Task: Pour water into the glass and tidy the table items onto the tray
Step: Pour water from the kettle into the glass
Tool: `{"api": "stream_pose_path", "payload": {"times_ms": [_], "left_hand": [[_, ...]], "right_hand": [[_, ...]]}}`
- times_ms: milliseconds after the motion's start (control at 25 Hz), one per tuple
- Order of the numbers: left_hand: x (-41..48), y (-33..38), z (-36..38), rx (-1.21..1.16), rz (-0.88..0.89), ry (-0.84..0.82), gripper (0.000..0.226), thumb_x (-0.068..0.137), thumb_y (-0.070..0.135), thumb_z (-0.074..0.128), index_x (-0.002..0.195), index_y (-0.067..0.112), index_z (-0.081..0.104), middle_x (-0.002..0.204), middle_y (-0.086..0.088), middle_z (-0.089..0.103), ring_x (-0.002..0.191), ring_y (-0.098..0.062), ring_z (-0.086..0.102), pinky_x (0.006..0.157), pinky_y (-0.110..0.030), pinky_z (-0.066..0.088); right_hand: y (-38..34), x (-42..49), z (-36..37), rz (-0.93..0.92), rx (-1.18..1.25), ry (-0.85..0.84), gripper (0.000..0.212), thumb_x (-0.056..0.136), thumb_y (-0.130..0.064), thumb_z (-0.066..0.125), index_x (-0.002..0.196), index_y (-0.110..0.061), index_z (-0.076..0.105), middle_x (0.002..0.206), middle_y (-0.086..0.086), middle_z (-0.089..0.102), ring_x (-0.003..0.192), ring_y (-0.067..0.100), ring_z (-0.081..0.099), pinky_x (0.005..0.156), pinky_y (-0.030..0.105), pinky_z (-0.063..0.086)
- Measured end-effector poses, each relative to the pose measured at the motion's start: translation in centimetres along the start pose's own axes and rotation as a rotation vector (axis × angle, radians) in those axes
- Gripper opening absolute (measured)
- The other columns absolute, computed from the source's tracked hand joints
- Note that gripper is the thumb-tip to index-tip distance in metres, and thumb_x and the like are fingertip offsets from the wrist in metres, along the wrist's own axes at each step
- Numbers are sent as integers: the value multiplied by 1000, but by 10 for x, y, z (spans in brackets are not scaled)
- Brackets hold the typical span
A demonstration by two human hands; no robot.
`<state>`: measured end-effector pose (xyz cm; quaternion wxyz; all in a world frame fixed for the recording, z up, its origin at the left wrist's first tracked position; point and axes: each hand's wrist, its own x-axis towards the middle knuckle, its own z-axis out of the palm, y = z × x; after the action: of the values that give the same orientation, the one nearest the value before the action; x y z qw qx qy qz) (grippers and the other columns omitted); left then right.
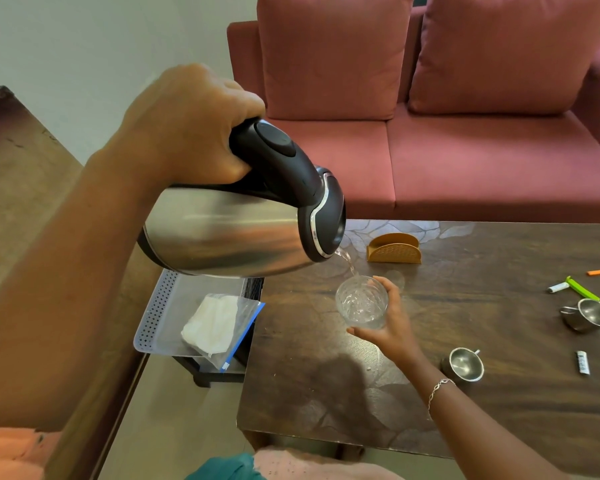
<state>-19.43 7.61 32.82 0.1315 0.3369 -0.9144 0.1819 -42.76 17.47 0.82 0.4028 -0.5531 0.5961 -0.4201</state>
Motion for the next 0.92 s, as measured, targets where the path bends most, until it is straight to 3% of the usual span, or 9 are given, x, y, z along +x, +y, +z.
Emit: {"api": "stream_pose_path", "payload": {"times_ms": [200,440,720,920], "left_hand": [[1,2,0,-6,13,-14,17,59,16,53,60,0,59,47,-13,49,41,-27,39,46,-29,36],[4,-1,3,-25,51,-14,30,64,25,44,62,-1,61,48,-14,52,41,-30,42,45,-31,40],[7,-1,2,-15,65,-1,18,62,14,56,62,-2,61,48,-13,53,43,-23,37,51,-24,29],[9,-2,1,-12,61,-29,18,63,15,58,63,-2,62,49,-13,53,43,-24,40,51,-26,32]], "right_hand": [[0,0,0,3,-3,6,95,55,-15,88,129,-24,30,126,0,45,115,14,47,90,10,34],[-1,-1,-2,1,-16,29,93,54,-13,88,126,-26,30,122,-4,45,110,10,47,86,1,33],[0,1,-2,16,-21,12,94,54,-16,88,128,-25,30,124,-3,46,112,11,48,88,6,35],[-3,3,-1,15,-31,10,93,55,-15,88,129,-23,31,124,-2,46,112,12,47,84,6,36]]}}
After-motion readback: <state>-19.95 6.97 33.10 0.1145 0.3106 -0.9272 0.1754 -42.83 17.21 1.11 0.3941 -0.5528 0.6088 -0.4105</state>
